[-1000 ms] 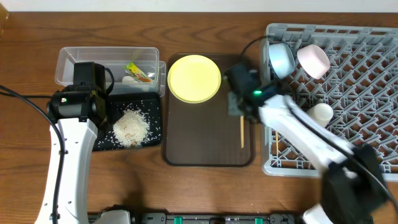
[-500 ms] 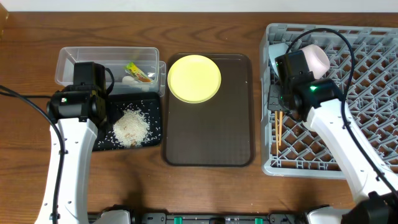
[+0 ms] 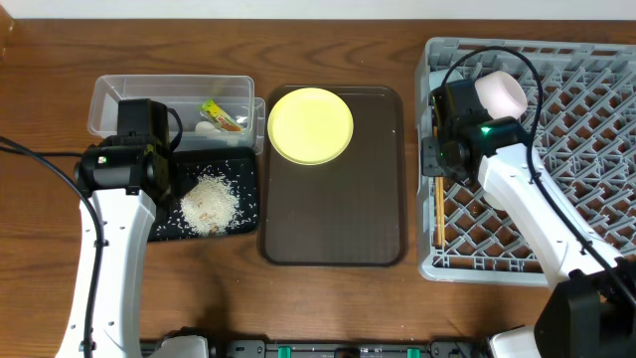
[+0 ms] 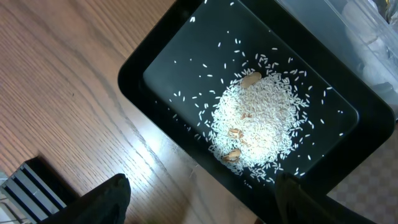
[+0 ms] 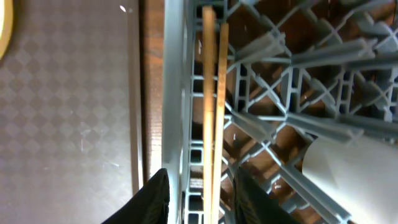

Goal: Sort waste into correct bins and load items into the dishwasher rack
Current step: 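Place the second chopstick into the rack beside the first, then grasp the edge of the yellow plate with the right gripper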

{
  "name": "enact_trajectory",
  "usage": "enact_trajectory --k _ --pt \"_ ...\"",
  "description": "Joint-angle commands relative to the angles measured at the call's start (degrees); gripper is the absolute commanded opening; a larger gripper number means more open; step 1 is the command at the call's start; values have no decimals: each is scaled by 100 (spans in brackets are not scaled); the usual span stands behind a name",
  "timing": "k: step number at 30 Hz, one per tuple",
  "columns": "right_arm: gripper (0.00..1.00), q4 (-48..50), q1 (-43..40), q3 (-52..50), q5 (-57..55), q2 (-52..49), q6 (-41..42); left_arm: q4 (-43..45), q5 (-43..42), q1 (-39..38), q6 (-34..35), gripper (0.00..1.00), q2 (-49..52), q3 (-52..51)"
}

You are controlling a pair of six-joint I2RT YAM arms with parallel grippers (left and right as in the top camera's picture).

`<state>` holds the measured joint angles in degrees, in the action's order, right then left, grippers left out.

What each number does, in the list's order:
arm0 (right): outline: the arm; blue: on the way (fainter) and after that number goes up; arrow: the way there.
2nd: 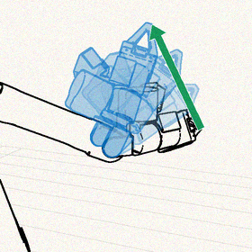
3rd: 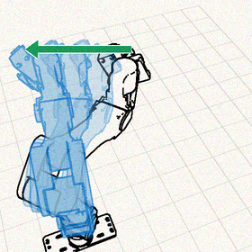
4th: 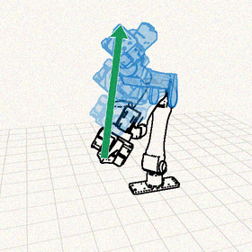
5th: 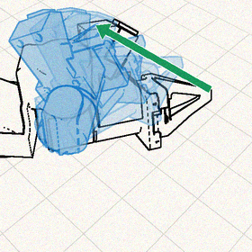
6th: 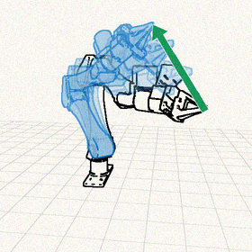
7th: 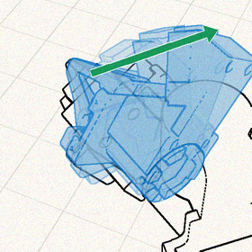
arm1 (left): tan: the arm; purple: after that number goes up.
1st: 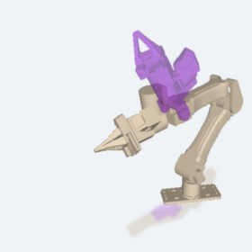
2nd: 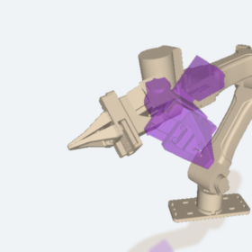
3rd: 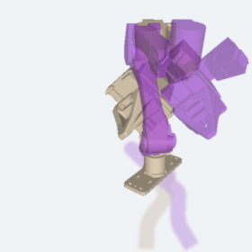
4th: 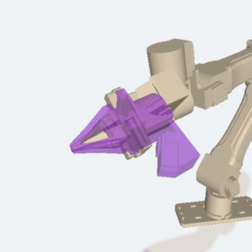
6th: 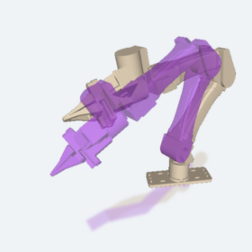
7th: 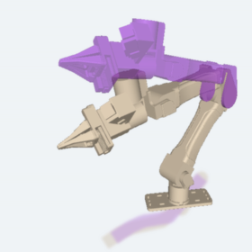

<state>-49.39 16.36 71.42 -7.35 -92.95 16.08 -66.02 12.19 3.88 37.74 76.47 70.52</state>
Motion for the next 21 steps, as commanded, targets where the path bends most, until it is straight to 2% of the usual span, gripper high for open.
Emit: enact_trajectory --k 1,4,9,11,21 --pt "33 173 -52 11 -7 96 -31 -13 22 24 74 77 37 20" --pt "36 562 -52 15 273 160 -35 -13 22 24 74 77 37 20" --pt "43 1788 57 13 1718 138 -52 20 2 24 74 77 37 20" --pt "45 2236 177 13 1976 98 -50 52 -83 24 72 77 37 20" --pt "50 3268 970 13 1121 -780 55 74 -125 24 72 77 37 20"
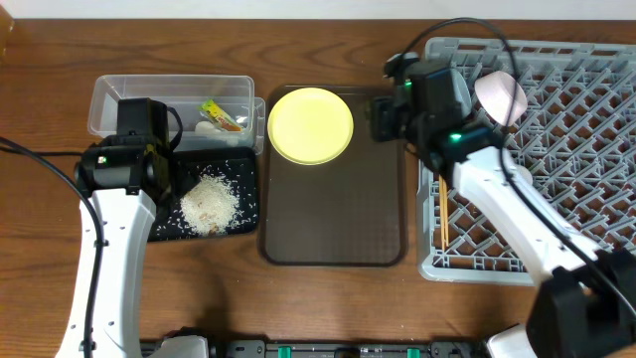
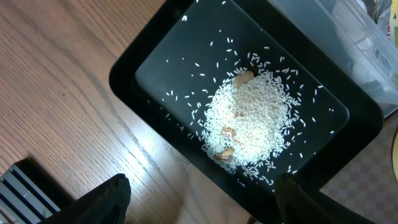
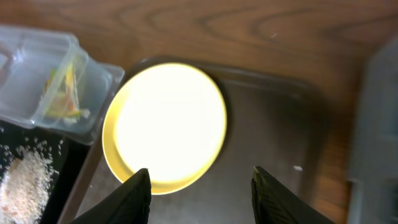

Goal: Sort waste into correct bins and load items into the dishwasher rack
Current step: 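Grasp the edge of the yellow plate with the right gripper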

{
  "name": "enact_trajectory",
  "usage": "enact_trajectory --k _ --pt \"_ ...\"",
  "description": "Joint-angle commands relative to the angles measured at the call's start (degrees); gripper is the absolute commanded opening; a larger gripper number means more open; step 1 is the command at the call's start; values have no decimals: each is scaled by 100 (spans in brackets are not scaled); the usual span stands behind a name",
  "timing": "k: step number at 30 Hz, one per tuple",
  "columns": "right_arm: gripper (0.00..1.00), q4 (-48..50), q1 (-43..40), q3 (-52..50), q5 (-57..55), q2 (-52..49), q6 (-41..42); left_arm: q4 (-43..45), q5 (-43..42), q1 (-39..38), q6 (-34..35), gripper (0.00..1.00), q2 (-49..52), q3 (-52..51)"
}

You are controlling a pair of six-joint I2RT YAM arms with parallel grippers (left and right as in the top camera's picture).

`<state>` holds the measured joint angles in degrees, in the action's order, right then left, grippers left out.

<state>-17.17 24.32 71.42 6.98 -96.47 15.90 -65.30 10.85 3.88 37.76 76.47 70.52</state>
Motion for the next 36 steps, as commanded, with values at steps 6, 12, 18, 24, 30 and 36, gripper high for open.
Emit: enact_trajectory --k 6,12,18,24,30,36 --pt "53 509 391 13 -909 -1338 800 0 9 24 70 77 37 17" --pt "53 1058 514 13 -892 -2044 1093 0 9 24 70 77 37 9" --pt "50 1069 577 13 -909 -2350 1093 2 9 24 70 77 37 9" --pt "29 531 557 15 -1237 -2256 1088 0 9 24 70 77 37 9" --pt "1 -181 400 15 -1578 -1825 1082 0 9 24 70 77 37 9" --pt "1 -629 190 15 -1554 -1241 815 2 11 24 70 77 37 7"
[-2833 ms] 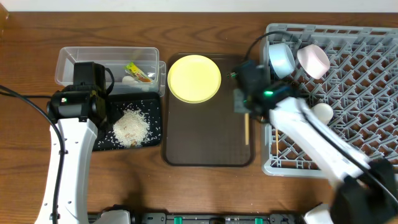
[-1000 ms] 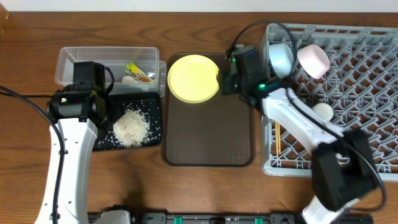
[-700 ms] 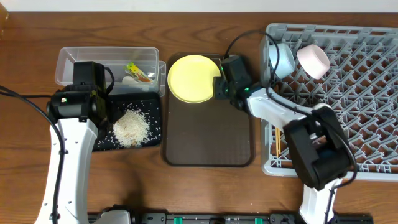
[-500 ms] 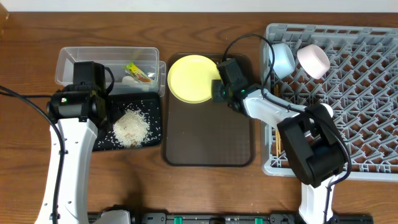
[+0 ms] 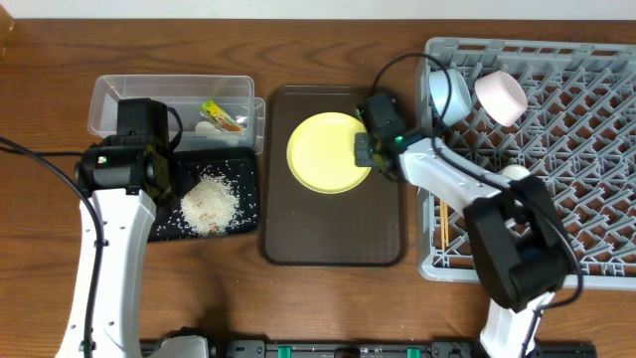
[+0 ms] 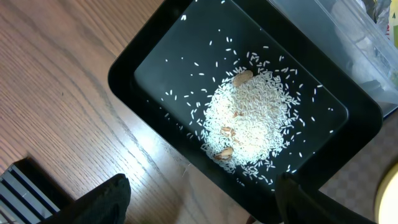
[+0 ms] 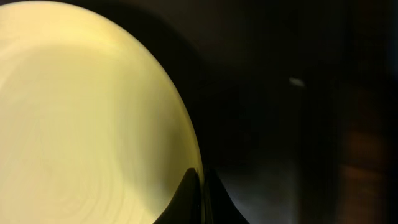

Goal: Sort waste into correct bins and load items into the dishwasher rack
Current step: 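Grasp the edge of the yellow plate with the right gripper, then lift the yellow plate and stand it upright in the rack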

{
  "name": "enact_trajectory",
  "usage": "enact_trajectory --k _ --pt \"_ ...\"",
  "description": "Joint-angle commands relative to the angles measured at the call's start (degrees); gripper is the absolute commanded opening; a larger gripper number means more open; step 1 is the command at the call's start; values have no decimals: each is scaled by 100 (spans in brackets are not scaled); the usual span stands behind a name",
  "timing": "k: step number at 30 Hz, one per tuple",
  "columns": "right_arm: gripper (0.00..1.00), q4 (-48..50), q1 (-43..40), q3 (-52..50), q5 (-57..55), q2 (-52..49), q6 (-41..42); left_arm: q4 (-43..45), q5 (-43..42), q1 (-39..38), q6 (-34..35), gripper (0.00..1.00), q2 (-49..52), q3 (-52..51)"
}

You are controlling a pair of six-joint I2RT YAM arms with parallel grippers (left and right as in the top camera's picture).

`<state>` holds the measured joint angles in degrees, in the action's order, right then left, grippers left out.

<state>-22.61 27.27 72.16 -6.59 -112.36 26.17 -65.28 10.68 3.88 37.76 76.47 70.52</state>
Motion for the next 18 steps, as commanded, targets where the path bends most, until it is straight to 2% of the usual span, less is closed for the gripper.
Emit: enact_trajectory --k 1,9,18 --pt "1 -173 -118 -59 -199 468 -267 -2 26 24 70 77 37 7" --pt "1 -632 -291 -59 -269 1749 -824 -2 26 24 70 77 37 4" --pt "1 -1145 -1185 -59 -1335 3473 -2614 0 28 24 70 77 37 4"
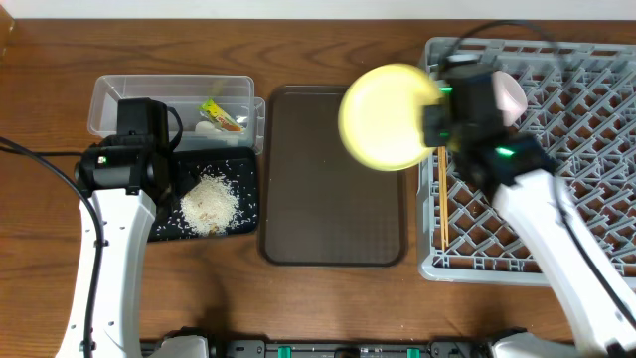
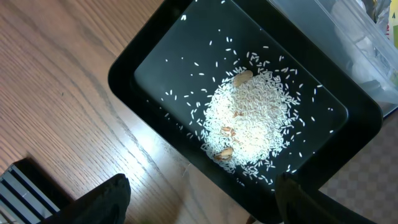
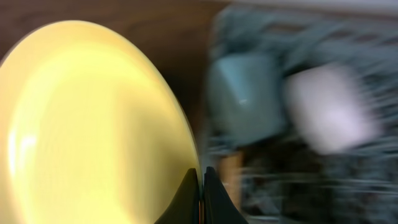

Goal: Sort waste into correct bins and load items into the dishwasher rack
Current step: 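Lift the yellow plate and stand it upright in the rack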

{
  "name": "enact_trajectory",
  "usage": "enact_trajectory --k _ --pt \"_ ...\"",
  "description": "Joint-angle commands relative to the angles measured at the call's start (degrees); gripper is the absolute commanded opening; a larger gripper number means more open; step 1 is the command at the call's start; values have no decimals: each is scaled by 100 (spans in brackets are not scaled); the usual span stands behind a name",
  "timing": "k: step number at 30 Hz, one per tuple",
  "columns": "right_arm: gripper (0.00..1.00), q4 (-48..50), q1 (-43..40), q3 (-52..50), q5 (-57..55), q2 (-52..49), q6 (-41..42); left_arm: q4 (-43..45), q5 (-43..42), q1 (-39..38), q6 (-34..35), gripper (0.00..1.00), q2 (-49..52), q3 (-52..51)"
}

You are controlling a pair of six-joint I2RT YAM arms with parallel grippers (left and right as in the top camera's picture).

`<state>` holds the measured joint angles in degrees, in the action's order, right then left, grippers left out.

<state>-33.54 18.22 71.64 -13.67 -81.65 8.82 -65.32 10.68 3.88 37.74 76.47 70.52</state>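
Note:
My right gripper (image 3: 200, 177) is shut on the rim of the yellow plate (image 1: 388, 116), which hangs in the air between the brown tray (image 1: 333, 199) and the grey dishwasher rack (image 1: 556, 189). In the right wrist view the plate (image 3: 93, 118) fills the left side, and a teal cup (image 3: 245, 99) and a pink cup (image 3: 329, 112) lie blurred in the rack behind it. Wooden chopsticks (image 1: 440, 204) lie at the rack's left edge. My left gripper (image 2: 199, 199) stands open over the near edge of the black bin (image 2: 155, 50) of rice (image 2: 252, 121).
A clear plastic bin (image 1: 129, 94) with wrappers (image 1: 224, 114) stands behind the black bin. The wooden table (image 1: 328, 298) shows around everything.
The right gripper, shut on the plate's rim on the tray, has lifted it off the tray to the right, up against the rack's left edge. The left arm stayed still.
My right gripper was open over the chopsticks in the rack while the plate lay at the tray's far end. It then stood open over the plate, then shut on its rim with the plate shifted on the tray. Now the plate hangs beside the rack.

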Motion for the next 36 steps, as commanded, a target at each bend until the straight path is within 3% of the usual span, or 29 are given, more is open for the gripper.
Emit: enact_trajectory --k 1,7,12,17,27,28,30,36 --pt "1 -63 -420 -7 -745 557 -1141 4 28 24 72 77 37 4" --pt "1 -186 -1156 -7 -1193 1005 -2704 4 28 24 72 77 37 4" --pt "1 -566 -1504 -9 -2035 960 -3244 4 28 24 70 77 37 4" --pt "1 -1097 -1550 -13 -2057 706 -3108 4 28 24 72 77 37 4" --pt "1 -1311 -1268 -13 -1976 28 -1849 2 26 24 70 77 37 4" --pt "4 -1276 -1220 -13 -1812 22 -1733 2 26 24 72 77 37 4" --pt "20 -1248 -1182 -13 -1458 26 -1598 2 26 24 72 77 37 4" --pt "42 -1191 -1268 -13 -391 39 -621 4 28 24 72 78 37 4"
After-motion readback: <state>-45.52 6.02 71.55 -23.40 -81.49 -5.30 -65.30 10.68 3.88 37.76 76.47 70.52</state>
